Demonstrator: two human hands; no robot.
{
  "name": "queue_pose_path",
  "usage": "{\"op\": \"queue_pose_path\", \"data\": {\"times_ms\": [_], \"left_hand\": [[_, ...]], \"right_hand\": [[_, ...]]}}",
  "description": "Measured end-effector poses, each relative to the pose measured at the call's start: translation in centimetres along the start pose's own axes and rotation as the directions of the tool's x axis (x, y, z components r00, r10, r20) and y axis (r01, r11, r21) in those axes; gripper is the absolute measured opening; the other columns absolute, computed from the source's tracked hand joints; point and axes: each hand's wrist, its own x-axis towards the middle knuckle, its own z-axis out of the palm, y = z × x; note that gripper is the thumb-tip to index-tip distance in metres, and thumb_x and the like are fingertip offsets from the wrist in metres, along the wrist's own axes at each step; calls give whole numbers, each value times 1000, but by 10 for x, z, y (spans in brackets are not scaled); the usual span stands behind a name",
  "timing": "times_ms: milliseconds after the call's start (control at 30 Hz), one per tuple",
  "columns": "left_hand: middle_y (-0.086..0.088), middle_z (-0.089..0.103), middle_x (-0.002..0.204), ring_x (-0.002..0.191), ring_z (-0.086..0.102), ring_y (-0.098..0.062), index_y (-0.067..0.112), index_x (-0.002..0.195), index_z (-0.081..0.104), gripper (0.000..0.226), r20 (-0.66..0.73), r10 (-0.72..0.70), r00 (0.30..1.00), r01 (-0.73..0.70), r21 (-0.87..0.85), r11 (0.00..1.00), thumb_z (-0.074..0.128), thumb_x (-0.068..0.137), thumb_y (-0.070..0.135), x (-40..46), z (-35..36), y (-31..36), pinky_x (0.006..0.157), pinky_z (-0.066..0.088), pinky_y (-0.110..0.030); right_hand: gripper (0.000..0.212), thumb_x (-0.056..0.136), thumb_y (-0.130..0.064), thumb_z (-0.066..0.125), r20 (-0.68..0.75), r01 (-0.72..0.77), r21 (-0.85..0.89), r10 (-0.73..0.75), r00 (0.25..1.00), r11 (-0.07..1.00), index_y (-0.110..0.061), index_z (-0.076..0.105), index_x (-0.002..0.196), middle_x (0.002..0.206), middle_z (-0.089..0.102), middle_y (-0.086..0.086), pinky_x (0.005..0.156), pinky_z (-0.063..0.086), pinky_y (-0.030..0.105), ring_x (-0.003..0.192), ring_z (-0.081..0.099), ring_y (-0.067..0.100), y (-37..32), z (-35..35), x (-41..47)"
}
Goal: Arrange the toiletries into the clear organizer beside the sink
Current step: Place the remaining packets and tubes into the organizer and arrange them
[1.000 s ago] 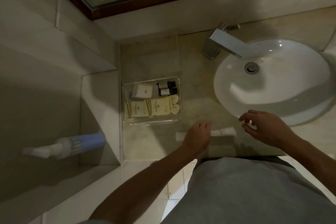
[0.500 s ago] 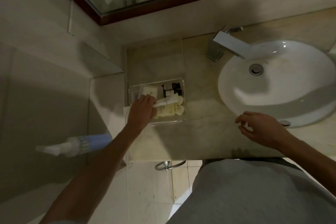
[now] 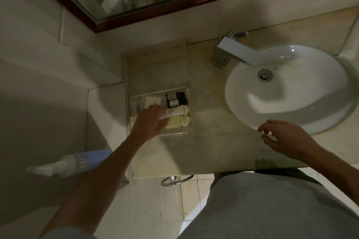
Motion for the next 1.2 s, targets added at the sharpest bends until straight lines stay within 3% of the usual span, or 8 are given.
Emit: {"op": "queue_pose_path", "data": {"times_ms": [133, 233, 433, 533, 767, 933, 1067, 1200], "left_hand": [[-4, 51, 126, 112, 50, -24, 16, 120, 50, 35, 8, -165, 986, 165, 15, 986, 43, 97, 41, 7, -11, -6, 94, 46, -40], [-5, 55, 120, 109, 54, -27, 15, 117, 55, 39, -23, -205, 979, 205, -8, 979, 46, 93, 44, 9, -12, -6, 89, 47, -39], [-20, 57, 127, 117, 52, -39, 4, 125, 57, 83, 91, -252, 963, 247, 62, 967, 40, 81, 72, 14, 8, -7, 96, 43, -48], [-22, 55, 123, 111, 53, -44, 5, 124, 54, 87, 83, -314, 946, 307, 88, 948, 40, 75, 75, 18, 1, 15, 91, 46, -55], [-37, 51, 121, 99, 51, -56, -5, 126, 49, 77, -237, -416, 878, 437, 43, 898, 38, 84, 59, 34, -48, 105, 82, 43, -63], [-34, 45, 133, 104, 51, -54, -5, 127, 53, 71, -290, -364, 885, 390, 35, 920, 36, 88, 51, 42, -51, 166, 86, 44, -63], [-26, 51, 127, 99, 58, -50, 1, 125, 57, 64, -297, -334, 895, 338, -37, 940, 39, 88, 50, 45, -49, 213, 78, 47, -59], [-25, 52, 128, 101, 60, -47, 1, 124, 58, 64, -243, -370, 897, 371, -41, 928, 40, 85, 49, 43, -35, 235, 77, 49, -58]], "right_hand": [[19, 87, -32, 60, -3, -17, 5, 18, 1000, 1000, -30, 65, 105, 92, 59, -14, 65, 49, 28, 74, 52, 4, 14, -1, -7], [19, 87, -32, 59, 25, -67, 18, 67, 997, 998, -30, 65, 105, 96, 61, -11, 69, 50, 30, 81, 59, 9, 25, -2, -13], [25, 86, -29, 58, -122, -232, 29, 234, 965, 972, -22, 65, 108, 104, 64, 0, 77, 48, 34, 98, 62, 23, 88, -35, -11], [27, 86, -27, 57, -261, -402, 52, 401, 878, 914, -17, 65, 110, 109, 65, 6, 81, 47, 37, 101, 61, 28, 150, -82, 11], [31, 86, -31, 54, -400, -634, 111, 619, 676, 765, -7, 60, 104, 98, 64, 15, 63, 42, 34, 83, 61, 34, 287, -183, 105], [66, 84, -13, 59, -350, -420, -340, 301, 887, 841, -8, 29, 143, 149, 29, 21, 86, 44, 48, 125, 39, 42, 353, -200, 161], [61, 87, -5, 52, -156, -129, -606, 41, 987, 785, -12, 31, 144, 152, 26, 15, 98, 39, 47, 135, 30, 37, 383, -219, 186], [48, 90, -19, 56, -144, -77, -692, -33, 989, 718, -11, 42, 135, 143, 41, 13, 100, 38, 46, 126, 42, 34, 399, -219, 185]]}}
